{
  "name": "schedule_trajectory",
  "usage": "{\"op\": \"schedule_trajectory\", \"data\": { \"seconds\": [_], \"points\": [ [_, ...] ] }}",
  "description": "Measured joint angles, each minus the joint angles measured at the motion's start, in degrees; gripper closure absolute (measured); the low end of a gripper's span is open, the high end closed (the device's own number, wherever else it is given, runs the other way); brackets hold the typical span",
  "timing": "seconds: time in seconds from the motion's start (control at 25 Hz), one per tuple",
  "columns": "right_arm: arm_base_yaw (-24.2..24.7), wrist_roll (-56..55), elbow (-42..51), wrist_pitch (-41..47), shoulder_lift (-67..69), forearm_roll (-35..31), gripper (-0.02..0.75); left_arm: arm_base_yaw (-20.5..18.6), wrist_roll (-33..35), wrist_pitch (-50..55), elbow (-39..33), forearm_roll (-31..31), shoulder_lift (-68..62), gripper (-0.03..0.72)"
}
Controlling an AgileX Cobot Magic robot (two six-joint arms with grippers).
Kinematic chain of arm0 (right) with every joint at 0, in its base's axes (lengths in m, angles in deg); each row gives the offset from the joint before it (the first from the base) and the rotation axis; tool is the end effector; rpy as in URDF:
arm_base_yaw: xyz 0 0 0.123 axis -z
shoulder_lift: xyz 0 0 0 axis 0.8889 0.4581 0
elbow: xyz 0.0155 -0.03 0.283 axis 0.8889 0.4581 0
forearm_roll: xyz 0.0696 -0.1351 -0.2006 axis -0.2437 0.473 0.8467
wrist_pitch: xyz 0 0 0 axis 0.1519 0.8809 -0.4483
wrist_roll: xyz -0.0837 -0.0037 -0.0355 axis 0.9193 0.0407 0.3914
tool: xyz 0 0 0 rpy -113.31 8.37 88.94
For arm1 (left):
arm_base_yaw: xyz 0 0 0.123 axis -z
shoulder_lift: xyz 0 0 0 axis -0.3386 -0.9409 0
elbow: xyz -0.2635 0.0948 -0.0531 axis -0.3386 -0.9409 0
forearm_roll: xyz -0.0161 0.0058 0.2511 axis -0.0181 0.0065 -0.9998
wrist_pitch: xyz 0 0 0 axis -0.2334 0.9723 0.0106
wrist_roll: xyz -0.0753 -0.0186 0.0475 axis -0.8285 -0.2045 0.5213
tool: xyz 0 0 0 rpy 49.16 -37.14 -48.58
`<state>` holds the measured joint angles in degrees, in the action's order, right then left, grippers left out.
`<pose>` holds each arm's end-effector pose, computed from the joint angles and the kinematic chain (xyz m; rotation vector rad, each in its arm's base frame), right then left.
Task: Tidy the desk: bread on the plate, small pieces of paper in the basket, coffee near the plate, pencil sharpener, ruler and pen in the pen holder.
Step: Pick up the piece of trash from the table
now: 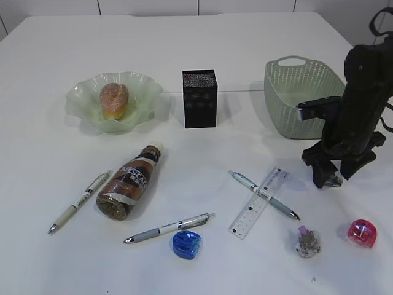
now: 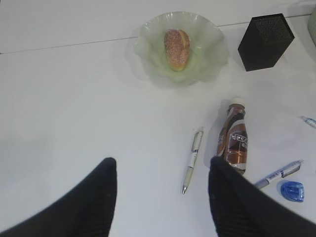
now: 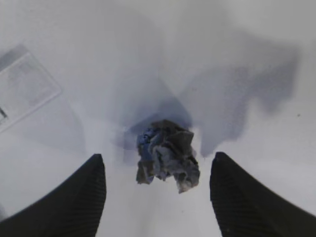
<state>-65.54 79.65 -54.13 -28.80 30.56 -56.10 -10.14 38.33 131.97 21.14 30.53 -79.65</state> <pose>0.3948 0.0176 0.1355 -0.3593 3.0907 -0.0320 0.1683 -0.0244 0.4737 0.0680 2.3042 -0.0788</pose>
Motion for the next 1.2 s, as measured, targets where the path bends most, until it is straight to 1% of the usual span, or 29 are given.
{"op": "schedule_trajectory", "data": {
  "seconds": [0.4,0.44,0.48,0.52,0.64,0.72,0.76,1.16,1.2],
  "points": [
    [0.00,0.00,0.00,-0.57,0.71,0.12,0.228,0.00,0.00,0.00,0.00,0.04,0.00,0.285],
    [0.00,0.00,0.00,-0.93,0.71,0.12,0.247,0.00,0.00,0.00,0.00,0.13,0.00,0.285],
    [0.00,0.00,0.00,-0.93,0.71,0.12,0.247,0.00,0.00,0.00,0.00,0.13,0.00,0.285],
    [0.00,0.00,0.00,-1.46,0.71,0.12,0.286,0.00,0.00,0.00,0.00,0.13,0.00,0.285],
    [0.00,0.00,-0.12,-2.23,0.71,0.12,0.350,0.00,0.00,0.00,0.00,0.39,0.00,0.286],
    [0.00,0.00,-0.12,-2.23,0.71,0.12,0.350,0.00,0.00,0.00,0.00,0.61,0.00,0.286],
    [0.00,0.00,-0.12,-2.43,0.71,0.27,0.402,0.00,0.00,0.00,0.00,0.76,0.00,0.286],
    [0.00,0.00,-0.12,-2.56,0.85,1.55,0.428,0.00,0.00,0.00,0.00,1.23,0.00,0.286],
    [0.00,0.00,-0.12,-2.56,1.11,1.55,0.449,0.00,0.00,0.00,0.00,1.27,0.00,0.287]
  ]
}}
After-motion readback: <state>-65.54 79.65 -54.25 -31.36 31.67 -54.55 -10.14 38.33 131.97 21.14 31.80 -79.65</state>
